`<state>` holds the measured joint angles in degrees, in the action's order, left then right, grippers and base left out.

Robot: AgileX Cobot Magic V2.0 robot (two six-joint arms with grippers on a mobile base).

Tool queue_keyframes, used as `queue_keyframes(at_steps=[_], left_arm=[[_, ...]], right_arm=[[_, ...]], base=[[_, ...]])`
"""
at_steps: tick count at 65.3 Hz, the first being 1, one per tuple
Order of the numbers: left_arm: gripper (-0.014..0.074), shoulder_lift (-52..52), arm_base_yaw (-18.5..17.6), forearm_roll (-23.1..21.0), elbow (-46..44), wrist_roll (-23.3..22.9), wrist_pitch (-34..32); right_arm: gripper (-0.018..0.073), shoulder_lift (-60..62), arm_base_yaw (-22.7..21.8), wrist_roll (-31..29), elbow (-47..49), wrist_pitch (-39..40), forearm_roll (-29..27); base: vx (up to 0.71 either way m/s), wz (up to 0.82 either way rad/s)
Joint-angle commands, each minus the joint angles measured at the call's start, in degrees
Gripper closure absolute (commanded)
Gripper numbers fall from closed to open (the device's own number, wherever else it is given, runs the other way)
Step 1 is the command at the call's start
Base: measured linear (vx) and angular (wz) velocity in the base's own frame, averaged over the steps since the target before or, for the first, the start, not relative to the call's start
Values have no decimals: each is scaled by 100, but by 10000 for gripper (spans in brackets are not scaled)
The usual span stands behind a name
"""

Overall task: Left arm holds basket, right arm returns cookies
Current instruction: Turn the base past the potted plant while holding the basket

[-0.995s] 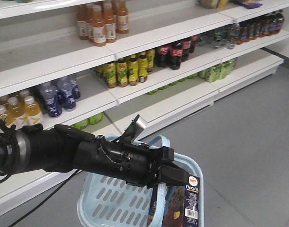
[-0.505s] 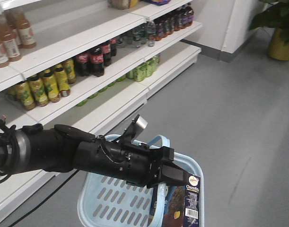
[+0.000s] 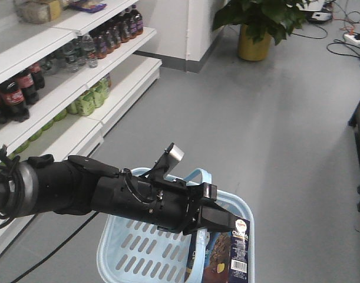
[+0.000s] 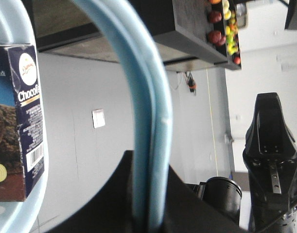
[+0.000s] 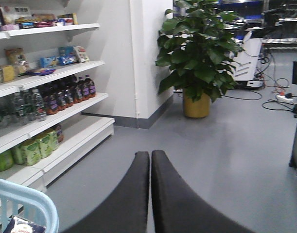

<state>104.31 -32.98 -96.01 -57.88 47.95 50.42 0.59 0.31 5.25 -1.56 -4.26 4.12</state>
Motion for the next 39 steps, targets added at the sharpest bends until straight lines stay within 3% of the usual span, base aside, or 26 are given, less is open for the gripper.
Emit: queue_keyframes(at_steps=[1,39], left_arm=[[603,-299,-5,-571,-160,31,377],[603,-299,-5,-571,-160,31,377]], right_arm=[[567,71,-23,-1,-21,426,52],[567,71,-23,-1,-21,426,52]], base=[[13,-51],[11,-44]])
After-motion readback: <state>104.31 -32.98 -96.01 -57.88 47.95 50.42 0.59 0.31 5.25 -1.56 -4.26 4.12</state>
